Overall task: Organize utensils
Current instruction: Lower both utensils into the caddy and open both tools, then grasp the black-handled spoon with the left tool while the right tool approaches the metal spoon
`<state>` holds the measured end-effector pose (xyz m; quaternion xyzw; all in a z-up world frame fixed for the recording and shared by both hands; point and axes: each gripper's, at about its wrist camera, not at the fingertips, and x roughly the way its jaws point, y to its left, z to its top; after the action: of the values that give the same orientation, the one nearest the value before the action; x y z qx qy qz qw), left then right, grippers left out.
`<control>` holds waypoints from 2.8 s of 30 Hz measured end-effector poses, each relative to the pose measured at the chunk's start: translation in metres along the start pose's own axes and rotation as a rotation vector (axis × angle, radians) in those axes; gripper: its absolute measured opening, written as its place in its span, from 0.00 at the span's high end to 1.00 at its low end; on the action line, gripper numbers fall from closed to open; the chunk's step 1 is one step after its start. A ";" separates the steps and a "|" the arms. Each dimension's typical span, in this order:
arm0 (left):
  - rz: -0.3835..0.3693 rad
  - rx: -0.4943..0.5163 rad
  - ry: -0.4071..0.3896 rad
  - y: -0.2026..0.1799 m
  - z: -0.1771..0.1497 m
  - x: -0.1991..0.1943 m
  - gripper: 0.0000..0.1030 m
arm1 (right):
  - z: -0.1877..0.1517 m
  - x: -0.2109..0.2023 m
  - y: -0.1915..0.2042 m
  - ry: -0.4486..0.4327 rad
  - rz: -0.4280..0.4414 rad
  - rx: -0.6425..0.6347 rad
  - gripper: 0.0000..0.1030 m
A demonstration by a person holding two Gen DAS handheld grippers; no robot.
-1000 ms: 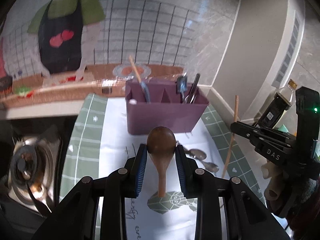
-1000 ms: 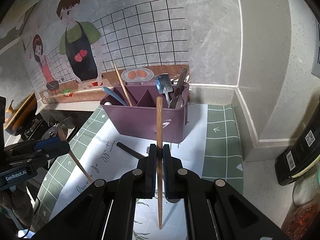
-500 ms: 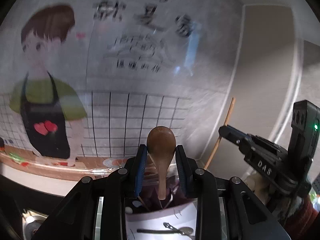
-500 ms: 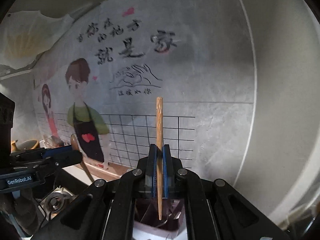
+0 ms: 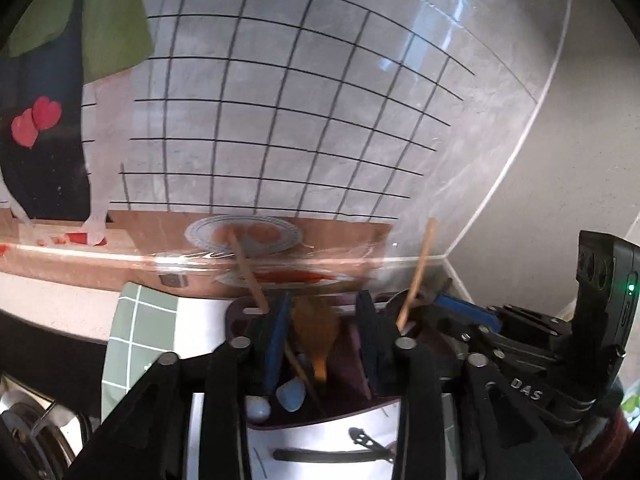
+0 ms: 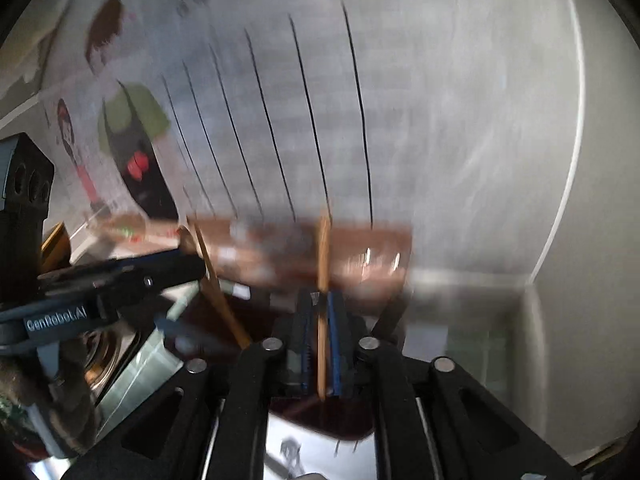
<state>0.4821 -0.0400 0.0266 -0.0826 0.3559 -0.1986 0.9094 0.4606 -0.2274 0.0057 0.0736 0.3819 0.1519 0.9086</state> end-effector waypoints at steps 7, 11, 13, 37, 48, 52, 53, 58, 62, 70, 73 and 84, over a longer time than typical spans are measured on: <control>-0.014 -0.016 0.001 0.006 -0.007 -0.033 0.45 | -0.017 -0.038 0.002 0.024 -0.002 -0.067 0.80; -0.009 -0.014 0.028 0.013 -0.027 -0.054 0.44 | -0.061 -0.033 0.005 0.201 0.055 -0.109 0.80; -0.014 -0.023 0.030 0.017 -0.039 -0.065 0.44 | -0.088 -0.021 0.006 0.277 0.046 -0.119 0.80; -0.139 0.257 0.319 -0.058 -0.139 0.032 0.44 | -0.183 -0.057 -0.057 0.360 -0.096 0.066 0.91; -0.130 0.346 0.406 -0.060 -0.136 0.065 0.44 | -0.188 -0.075 -0.058 0.321 -0.071 0.092 0.91; -0.142 0.307 0.415 -0.045 -0.142 0.053 0.44 | -0.182 -0.063 -0.053 0.325 -0.082 0.089 0.91; -0.150 0.298 0.423 -0.043 -0.144 0.050 0.44 | -0.180 -0.061 -0.052 0.323 -0.081 0.092 0.91; -0.166 0.298 0.462 -0.031 -0.162 0.023 0.44 | -0.174 -0.058 -0.049 0.313 -0.076 0.088 0.91; -0.173 0.301 0.501 -0.022 -0.177 -0.002 0.44 | -0.174 -0.058 -0.044 0.317 -0.074 0.062 0.91; -0.141 0.409 0.547 -0.035 -0.205 -0.029 0.44 | -0.182 -0.046 -0.024 0.361 -0.056 -0.041 0.84; -0.146 0.368 0.547 -0.035 -0.208 -0.033 0.44 | -0.184 -0.045 -0.021 0.352 -0.067 -0.054 0.83; -0.176 0.233 0.517 -0.036 -0.228 -0.061 0.44 | -0.224 -0.087 0.007 0.404 0.027 -0.009 0.83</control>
<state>0.2753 -0.0493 -0.0922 0.0453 0.5419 -0.3306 0.7713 0.2412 -0.2461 -0.0905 0.0429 0.5546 0.1772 0.8119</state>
